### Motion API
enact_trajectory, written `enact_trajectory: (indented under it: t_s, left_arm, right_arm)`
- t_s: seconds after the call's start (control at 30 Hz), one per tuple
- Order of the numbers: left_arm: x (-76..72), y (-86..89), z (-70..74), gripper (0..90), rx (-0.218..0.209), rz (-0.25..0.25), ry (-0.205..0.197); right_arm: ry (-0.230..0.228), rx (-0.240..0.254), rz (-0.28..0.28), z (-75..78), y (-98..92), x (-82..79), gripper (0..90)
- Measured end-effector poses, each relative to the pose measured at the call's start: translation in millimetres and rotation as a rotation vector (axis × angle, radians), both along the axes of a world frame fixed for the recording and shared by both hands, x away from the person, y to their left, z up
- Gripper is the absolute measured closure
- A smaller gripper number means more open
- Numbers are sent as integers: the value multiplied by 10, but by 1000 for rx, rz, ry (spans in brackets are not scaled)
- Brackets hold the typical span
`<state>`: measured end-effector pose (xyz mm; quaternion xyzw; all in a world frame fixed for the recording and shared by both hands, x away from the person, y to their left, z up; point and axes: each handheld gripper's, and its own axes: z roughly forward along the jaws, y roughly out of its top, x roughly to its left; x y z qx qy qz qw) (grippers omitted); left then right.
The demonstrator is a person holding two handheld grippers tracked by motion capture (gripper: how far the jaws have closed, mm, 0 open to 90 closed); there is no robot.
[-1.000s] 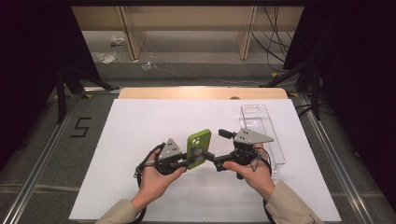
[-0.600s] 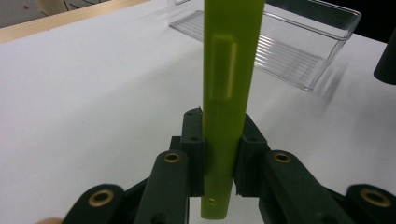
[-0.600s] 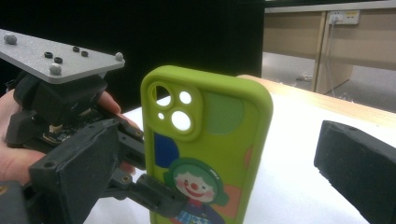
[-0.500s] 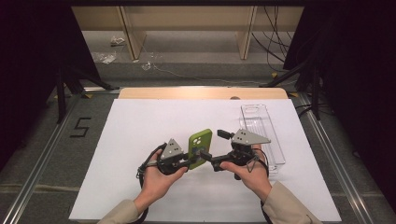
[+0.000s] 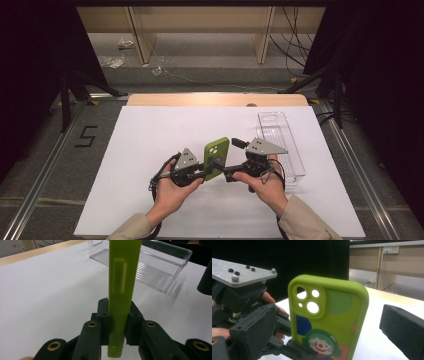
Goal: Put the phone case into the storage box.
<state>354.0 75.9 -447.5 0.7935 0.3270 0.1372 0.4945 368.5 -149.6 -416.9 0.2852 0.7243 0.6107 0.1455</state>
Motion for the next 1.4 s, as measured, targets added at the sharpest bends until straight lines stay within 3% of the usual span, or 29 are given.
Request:
enact_trajectory:
  t_s: [0.9,1.4]
  left_arm:
    - [-30,-110,-16,769,-5,-5,0]
    - [-48,-140,-20,769,-8,-12,1]
  right_arm:
    - [2,8,-75,-25,123,43,52]
    - [4,17,-89,-32,147,53,107]
